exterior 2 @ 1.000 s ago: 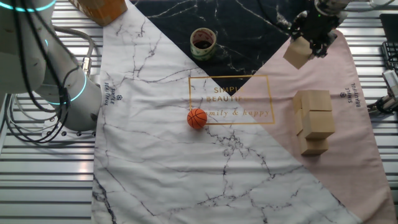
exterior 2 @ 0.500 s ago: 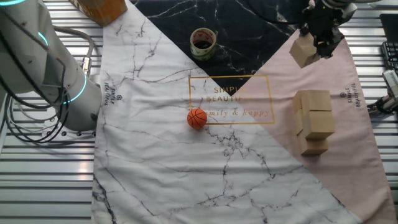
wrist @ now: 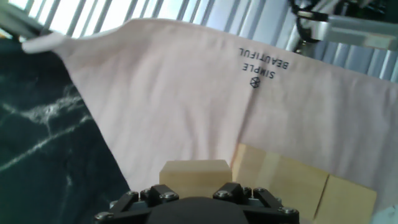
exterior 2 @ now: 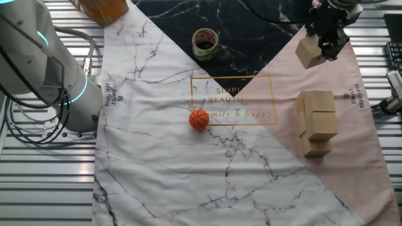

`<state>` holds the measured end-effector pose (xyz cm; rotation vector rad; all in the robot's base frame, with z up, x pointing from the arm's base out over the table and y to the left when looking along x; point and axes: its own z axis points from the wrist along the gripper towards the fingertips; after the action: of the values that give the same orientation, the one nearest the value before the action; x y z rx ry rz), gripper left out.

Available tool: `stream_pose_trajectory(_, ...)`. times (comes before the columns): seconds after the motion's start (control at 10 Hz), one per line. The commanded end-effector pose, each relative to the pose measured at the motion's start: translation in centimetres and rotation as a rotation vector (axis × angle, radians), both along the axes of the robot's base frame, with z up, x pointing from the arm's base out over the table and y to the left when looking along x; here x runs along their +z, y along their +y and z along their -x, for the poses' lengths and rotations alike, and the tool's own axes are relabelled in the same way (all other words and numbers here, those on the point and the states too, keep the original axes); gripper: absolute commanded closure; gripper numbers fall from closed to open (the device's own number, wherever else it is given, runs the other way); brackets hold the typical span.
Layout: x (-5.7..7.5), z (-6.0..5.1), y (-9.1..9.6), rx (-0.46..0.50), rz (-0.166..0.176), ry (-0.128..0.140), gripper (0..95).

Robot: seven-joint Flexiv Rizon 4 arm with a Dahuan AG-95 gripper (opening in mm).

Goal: Stack the blocks into a pyramid shape

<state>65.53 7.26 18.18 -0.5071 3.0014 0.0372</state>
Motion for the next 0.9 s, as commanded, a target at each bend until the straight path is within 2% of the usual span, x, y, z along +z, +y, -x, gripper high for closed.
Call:
stream_pose_trajectory(0.1, 0.0, 0.1, -1.1, 0.003, -0.002, 0.002, 95.0)
stream_pose_trajectory(0.2, 0.1, -0.1, -1.0, 0.004, 0.01, 0.004, 95.0)
stream_pose_trajectory(0.6, 0.5, -1.1, -0.5, -0.003, 0.016, 0.012, 95.0)
stream_pose_trajectory(0.7, 0.6, -1.1, -0.5, -0.006, 0.011, 0.008, 95.0)
stream_pose_trajectory(0.9, 0.5, -1.0, -0.5, -0.011, 0.014, 0.018, 95.0)
